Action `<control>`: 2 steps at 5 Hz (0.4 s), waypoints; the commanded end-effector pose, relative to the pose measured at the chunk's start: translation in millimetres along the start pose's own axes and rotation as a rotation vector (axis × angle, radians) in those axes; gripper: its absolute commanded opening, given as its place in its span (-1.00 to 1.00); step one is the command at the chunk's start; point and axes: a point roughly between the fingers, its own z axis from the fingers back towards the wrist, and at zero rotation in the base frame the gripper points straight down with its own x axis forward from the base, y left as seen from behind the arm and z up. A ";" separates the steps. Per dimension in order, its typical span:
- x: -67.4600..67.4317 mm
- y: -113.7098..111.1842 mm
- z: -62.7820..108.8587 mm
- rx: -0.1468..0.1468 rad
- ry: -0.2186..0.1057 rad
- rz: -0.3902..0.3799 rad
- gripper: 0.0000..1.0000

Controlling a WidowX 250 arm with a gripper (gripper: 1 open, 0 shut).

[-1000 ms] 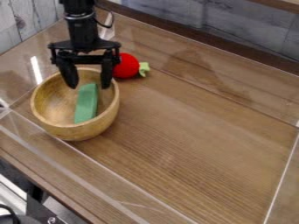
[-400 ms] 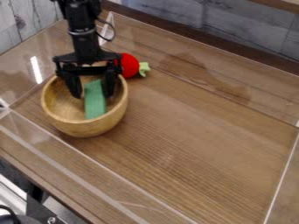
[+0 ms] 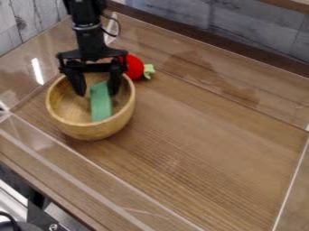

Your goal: Remove the green stick from the brown bowl and put it on the table

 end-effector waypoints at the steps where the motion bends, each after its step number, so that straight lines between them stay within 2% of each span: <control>1: 5.2 10.5 22.2 -0.005 -0.064 -0.015 1.00; 2: -0.9 19.1 25.9 -0.003 -0.064 -0.033 1.00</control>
